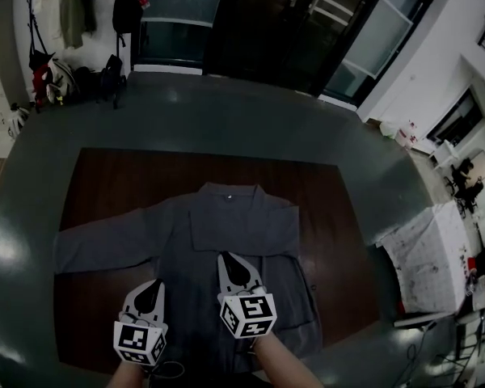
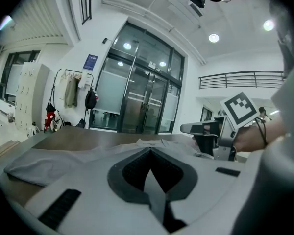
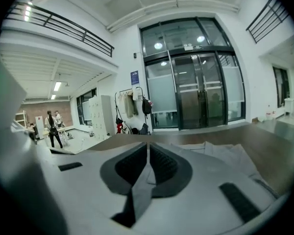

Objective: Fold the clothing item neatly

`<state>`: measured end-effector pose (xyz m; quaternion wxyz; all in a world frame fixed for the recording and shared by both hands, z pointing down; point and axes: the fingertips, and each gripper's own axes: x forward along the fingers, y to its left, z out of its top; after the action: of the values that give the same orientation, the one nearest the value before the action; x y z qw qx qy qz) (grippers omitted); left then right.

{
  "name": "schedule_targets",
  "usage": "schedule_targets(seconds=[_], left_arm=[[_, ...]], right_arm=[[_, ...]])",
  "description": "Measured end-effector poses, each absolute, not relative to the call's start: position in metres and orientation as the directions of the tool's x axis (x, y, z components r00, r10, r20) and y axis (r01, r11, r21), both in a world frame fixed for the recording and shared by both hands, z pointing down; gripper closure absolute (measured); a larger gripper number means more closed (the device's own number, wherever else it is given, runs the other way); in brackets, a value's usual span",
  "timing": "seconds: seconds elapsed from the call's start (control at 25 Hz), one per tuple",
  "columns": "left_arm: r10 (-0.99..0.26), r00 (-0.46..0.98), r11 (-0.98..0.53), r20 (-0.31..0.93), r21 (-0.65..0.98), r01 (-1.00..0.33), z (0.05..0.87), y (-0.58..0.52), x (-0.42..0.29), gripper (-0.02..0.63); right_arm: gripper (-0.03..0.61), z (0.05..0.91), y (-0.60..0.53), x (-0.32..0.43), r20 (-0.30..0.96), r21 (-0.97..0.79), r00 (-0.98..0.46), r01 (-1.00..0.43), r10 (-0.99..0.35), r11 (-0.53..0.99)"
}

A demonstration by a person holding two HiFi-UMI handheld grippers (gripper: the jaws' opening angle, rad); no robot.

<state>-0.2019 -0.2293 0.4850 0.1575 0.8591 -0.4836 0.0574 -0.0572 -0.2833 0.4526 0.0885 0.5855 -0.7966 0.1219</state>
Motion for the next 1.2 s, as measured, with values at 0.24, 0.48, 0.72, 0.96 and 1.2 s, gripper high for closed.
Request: schedule_targets(seconds=[0.24, 0.48, 0.72, 0.96, 1.2], left_arm=[[-0.827, 0.507, -0.479, 0.242, 0.17, -0.861, 0.468, -0.181, -0.184, 0.606], [-0.843, 0.484, -0.472, 0.235, 0.109, -0.875, 0.446, -0.113, -0.158, 0.606], [-0.888, 0.39, -0.379, 0.245, 0.092, -0.921, 0.445, -0.063, -0.157, 0.606], [-0.914, 0.315, -0.309, 0.257, 0.064, -0.949, 0.439, -0.032, -0.191, 0.606], [-0.951, 0.227, -0.21, 0.212, 0.098, -0.973, 0.424, -0.03, -0.246, 0.606]], right_arm=[[0.588, 0.443, -0.213, -0.019, 0.256, -0.132, -0.279, -0.959, -0.926, 0.252], [0.588, 0.42, -0.138, 0.012, 0.176, -0.137, -0.319, -0.945, -0.931, 0.298], [0.588, 0.421, -0.093, 0.023, 0.148, -0.189, -0.376, -0.919, -0.915, 0.347], [0.588, 0.425, -0.071, -0.011, 0.158, -0.195, -0.462, -0.881, -0.873, 0.431], [0.588, 0.409, -0.067, -0.051, 0.157, -0.148, -0.522, -0.852, -0.838, 0.503]])
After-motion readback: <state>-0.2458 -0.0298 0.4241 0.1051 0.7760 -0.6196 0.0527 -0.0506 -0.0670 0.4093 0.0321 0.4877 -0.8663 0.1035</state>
